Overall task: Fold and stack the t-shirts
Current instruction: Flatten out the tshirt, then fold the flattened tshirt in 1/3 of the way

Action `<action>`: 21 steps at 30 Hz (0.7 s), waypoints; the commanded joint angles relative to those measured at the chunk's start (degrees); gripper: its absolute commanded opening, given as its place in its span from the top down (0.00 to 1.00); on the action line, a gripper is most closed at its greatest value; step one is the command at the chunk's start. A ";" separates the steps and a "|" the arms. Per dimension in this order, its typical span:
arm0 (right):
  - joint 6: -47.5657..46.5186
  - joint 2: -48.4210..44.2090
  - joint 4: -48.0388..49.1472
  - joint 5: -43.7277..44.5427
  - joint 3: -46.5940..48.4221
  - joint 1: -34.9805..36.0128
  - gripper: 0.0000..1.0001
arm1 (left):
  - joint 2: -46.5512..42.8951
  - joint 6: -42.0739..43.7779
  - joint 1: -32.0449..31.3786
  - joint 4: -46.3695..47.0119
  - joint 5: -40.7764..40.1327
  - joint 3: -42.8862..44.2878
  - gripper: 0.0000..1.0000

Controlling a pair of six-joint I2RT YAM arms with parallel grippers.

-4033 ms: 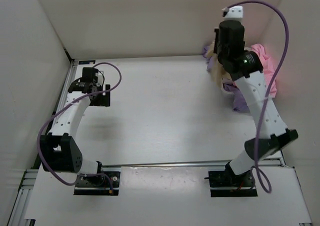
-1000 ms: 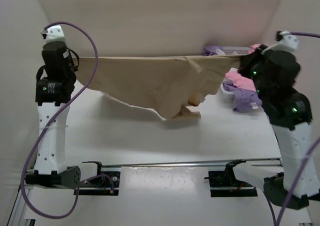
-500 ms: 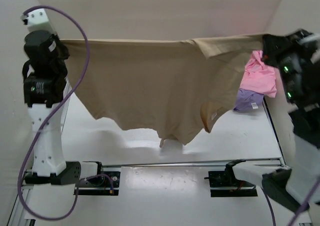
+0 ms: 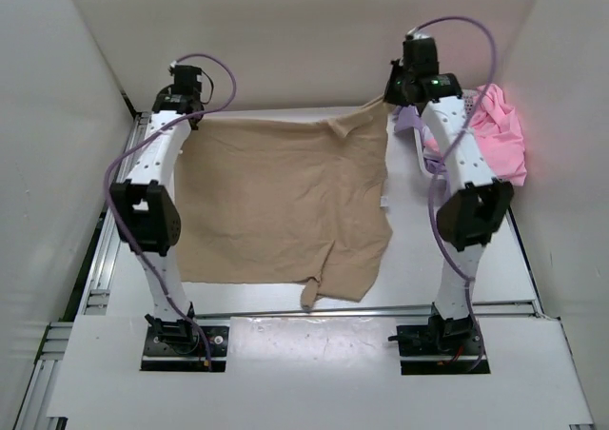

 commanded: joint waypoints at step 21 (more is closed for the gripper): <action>8.78 4.14 5.15 -16.61 -17.86 -2.11 1.00 | 15.28 0.03 3.04 5.51 -3.77 -2.16 0.90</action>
